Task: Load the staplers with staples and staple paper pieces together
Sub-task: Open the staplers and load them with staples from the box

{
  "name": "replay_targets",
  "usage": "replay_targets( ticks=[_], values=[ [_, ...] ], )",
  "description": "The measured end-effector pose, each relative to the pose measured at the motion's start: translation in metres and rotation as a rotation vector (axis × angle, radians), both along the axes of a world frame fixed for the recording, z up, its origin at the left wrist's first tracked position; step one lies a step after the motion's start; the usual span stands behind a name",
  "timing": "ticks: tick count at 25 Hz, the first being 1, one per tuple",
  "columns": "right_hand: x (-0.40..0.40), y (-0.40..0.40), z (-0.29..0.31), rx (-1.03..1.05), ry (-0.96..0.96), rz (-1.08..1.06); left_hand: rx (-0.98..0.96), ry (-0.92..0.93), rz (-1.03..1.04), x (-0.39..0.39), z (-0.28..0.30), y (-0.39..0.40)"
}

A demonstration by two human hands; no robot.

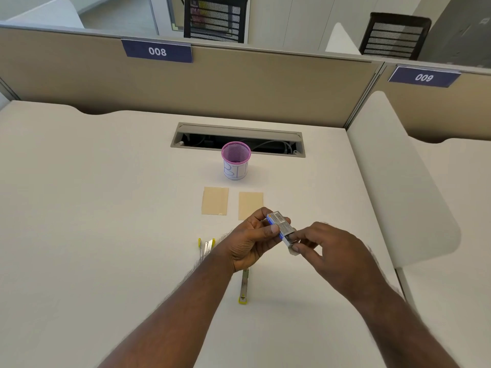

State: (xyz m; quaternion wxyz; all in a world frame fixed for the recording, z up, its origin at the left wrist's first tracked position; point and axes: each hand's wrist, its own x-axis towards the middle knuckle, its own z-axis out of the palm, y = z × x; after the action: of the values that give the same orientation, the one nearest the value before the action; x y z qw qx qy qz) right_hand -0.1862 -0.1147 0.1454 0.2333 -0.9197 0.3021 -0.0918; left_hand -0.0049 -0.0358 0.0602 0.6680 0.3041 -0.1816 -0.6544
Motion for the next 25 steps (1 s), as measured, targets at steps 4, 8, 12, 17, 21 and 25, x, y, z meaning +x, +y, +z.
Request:
replay_targets(
  ticks=[4,8,12,17,21,25],
  values=[
    [0.003,0.0,0.004,-0.192,0.035,0.05,0.007,0.007,0.013,0.0,0.002,0.0],
    [0.004,0.002,0.008,-0.201,0.055,0.04,0.038,0.02,0.042,0.0,0.004,0.001],
    [0.004,-0.001,0.011,-0.152,0.135,0.024,0.048,0.005,0.029,0.0,0.006,0.002],
    [0.009,-0.004,0.019,-0.165,0.275,0.069,0.058,-0.015,0.002,-0.002,0.006,0.003],
    [0.013,-0.003,0.024,-0.276,0.317,0.122,0.067,-0.006,0.004,-0.002,0.005,0.004],
    [0.013,-0.002,0.024,-0.209,0.296,0.143,0.042,-0.003,-0.035,0.0,0.007,0.005]
  ],
)
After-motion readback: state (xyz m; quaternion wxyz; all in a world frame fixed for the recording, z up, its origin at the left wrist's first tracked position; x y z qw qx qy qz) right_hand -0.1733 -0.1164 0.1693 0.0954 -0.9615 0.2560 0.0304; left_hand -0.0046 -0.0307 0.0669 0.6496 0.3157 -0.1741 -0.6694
